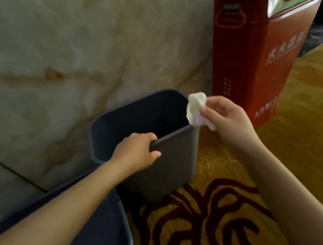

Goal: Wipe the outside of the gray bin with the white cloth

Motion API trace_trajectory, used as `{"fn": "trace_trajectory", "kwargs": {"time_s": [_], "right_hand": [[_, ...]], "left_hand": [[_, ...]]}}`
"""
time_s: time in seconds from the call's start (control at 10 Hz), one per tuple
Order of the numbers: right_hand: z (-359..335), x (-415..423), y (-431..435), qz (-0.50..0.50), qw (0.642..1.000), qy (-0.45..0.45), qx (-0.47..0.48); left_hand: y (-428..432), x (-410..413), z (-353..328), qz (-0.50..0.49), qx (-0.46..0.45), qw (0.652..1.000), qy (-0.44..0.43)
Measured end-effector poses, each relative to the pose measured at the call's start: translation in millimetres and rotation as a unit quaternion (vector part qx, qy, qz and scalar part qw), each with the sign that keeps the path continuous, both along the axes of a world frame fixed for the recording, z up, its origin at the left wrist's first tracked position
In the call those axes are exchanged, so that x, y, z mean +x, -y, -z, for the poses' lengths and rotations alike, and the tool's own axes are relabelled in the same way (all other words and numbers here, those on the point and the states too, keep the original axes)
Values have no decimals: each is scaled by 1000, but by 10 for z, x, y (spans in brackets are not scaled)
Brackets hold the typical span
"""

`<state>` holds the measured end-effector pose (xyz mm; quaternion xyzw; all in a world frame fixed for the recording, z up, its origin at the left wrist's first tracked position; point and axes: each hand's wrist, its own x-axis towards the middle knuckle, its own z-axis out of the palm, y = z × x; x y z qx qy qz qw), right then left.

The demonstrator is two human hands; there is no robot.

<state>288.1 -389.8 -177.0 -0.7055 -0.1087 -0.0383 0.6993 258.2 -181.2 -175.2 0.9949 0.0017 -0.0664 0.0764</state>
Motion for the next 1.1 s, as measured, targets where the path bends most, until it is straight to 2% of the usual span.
{"fn": "trace_trajectory", "kwargs": {"time_s": [0.1,0.2,0.3,0.4,0.5,0.6,0.7,0.8,0.9,1.1], "right_hand": [[-183,218,-351,-34,990,74,-115],[-223,476,-789,-126,934,126,-309],[-110,686,-1194,-234,841,137,-468],[70,802,-1499,-316,762,106,-556],[255,849,-1703,-352,728,59,-585],[317,793,-1820,-390,685,15,-615],[137,686,-1841,-359,683,2,-636],[-240,541,-1813,-318,676,-27,-664],[-739,369,-1784,-298,682,-33,-667],[-2143,170,-1804,-290,708,-29,-643]], "left_hand": [[-274,-135,-47,-19,25,999,13],[-314,-219,1,-14,11,999,39],[-244,-231,57,-5,-5,998,59],[-326,-250,-29,-1,-84,996,7],[-643,-386,-207,-34,-176,970,164],[-1095,-505,-362,-142,-128,926,325],[-1451,-500,-421,-224,-70,954,186],[-1562,-542,-543,-213,-60,975,-13],[-1511,-582,-878,-205,-41,970,-121],[-1282,-589,-2220,-228,-95,951,-188]]}}
